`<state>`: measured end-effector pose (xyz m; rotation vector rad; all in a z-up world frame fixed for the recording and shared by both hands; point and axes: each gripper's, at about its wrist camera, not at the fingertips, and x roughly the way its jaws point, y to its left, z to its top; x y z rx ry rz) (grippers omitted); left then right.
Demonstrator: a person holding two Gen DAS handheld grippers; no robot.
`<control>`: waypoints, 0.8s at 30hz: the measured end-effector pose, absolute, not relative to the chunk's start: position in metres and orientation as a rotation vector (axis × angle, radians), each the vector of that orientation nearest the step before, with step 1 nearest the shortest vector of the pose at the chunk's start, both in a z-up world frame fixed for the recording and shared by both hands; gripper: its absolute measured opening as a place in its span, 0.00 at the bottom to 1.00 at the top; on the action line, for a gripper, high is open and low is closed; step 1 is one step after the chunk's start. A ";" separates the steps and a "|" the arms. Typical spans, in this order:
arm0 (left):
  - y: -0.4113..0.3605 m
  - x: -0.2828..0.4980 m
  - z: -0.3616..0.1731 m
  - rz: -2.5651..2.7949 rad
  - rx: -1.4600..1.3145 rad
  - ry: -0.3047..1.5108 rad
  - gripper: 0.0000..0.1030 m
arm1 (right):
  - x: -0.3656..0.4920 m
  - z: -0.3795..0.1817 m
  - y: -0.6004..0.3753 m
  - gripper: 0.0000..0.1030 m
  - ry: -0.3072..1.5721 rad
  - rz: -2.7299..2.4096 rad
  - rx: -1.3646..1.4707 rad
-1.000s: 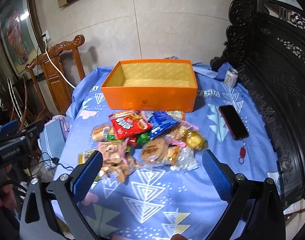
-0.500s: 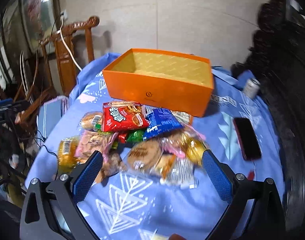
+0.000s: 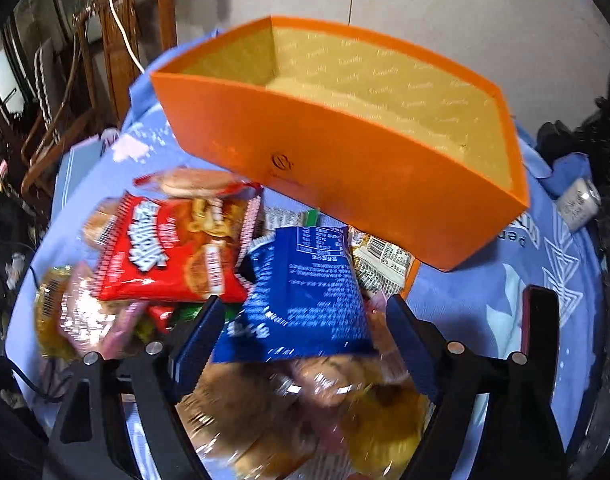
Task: Organize snacks
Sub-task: 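Grasp the blue biscuit bag with the right gripper while the left gripper approaches the red chip bag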
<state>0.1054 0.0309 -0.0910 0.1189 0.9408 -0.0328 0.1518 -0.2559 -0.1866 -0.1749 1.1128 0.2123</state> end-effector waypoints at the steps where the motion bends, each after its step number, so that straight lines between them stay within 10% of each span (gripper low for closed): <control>1: 0.030 0.109 -0.093 -0.032 0.124 0.947 0.96 | 0.157 -0.191 -0.257 0.78 1.129 0.224 -0.167; 15: -0.015 0.148 -0.117 -0.188 0.185 0.963 0.96 | 0.147 -0.193 -0.278 0.48 1.151 0.278 -0.029; 24: -0.074 0.173 -0.164 -0.471 0.304 0.984 0.96 | 0.112 -0.149 -0.296 0.48 1.018 0.240 0.199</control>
